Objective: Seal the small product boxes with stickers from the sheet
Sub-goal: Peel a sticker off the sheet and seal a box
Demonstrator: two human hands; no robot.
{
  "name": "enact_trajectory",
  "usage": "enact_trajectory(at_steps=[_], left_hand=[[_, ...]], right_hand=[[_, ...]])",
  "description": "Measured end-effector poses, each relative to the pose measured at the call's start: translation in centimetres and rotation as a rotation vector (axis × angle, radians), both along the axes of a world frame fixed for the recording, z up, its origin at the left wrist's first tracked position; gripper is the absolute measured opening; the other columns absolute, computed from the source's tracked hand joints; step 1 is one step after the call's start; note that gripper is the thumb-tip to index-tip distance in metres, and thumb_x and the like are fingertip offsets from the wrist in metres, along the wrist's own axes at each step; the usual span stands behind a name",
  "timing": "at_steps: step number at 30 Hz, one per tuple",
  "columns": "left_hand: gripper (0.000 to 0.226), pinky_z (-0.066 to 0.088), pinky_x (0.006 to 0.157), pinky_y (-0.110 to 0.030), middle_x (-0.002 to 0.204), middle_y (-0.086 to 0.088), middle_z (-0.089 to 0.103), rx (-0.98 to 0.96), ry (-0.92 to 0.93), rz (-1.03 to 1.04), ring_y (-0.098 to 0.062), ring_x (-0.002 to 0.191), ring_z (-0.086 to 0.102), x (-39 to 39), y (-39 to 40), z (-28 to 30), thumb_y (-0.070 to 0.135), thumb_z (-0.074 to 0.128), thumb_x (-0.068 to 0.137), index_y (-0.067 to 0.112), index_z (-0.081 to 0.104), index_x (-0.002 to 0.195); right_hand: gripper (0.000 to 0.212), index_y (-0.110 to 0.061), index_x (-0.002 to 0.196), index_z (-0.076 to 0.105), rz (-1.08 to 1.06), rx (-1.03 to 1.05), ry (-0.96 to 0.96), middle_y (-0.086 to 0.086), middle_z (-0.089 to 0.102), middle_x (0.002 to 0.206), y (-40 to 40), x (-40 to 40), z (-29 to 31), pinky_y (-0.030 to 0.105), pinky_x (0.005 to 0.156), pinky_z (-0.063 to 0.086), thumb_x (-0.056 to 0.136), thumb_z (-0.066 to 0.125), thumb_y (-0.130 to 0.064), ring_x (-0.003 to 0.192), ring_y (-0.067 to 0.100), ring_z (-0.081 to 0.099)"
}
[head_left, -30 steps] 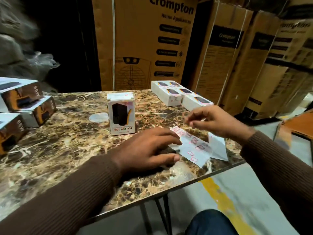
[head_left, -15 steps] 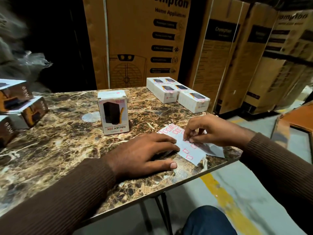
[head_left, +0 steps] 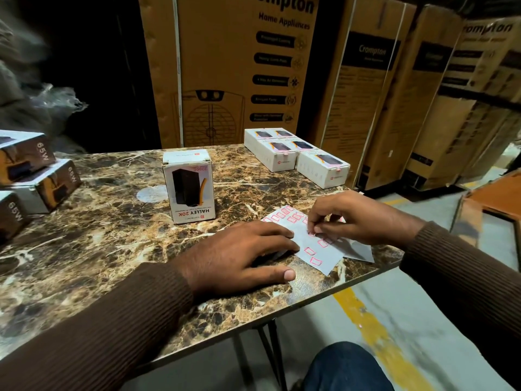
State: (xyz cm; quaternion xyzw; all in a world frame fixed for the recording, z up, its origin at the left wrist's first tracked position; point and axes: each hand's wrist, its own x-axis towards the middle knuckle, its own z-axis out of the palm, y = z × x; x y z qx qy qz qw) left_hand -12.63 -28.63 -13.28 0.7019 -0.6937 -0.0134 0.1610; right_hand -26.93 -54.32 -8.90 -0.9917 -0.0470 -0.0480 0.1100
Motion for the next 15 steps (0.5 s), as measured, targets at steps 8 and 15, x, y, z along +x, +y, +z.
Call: enact_trajectory(at_steps=[8,15], left_hand=[[0.064,0.040,0.119,-0.040,0.159,0.021,0.042,0.005,0.004,-0.002,0.002,0.142,0.039,0.02,-0.07,0.08,0.079,0.037,0.099,0.043,0.049,0.151],[0.061,0.040,0.119,-0.039,0.159,0.020,0.043,-0.001,0.017,-0.009,0.002,0.142,0.040,0.05,-0.13,0.10,0.076,0.041,0.100,0.042,0.051,0.150]], right_hand=[[0.009,-0.029,0.105,0.075,-0.006,-0.043,-0.009,-0.018,0.067,0.104,-0.20,0.14,-0.61,0.030,0.081,0.060,0.098,0.073,-0.023,0.097,0.004,0.066],[0.007,-0.030,0.107,0.067,-0.030,-0.093,-0.060,-0.018,0.065,0.099,0.19,0.20,-0.76,0.029,0.078,0.052,0.103,0.062,-0.031,0.092,0.002,0.061]])
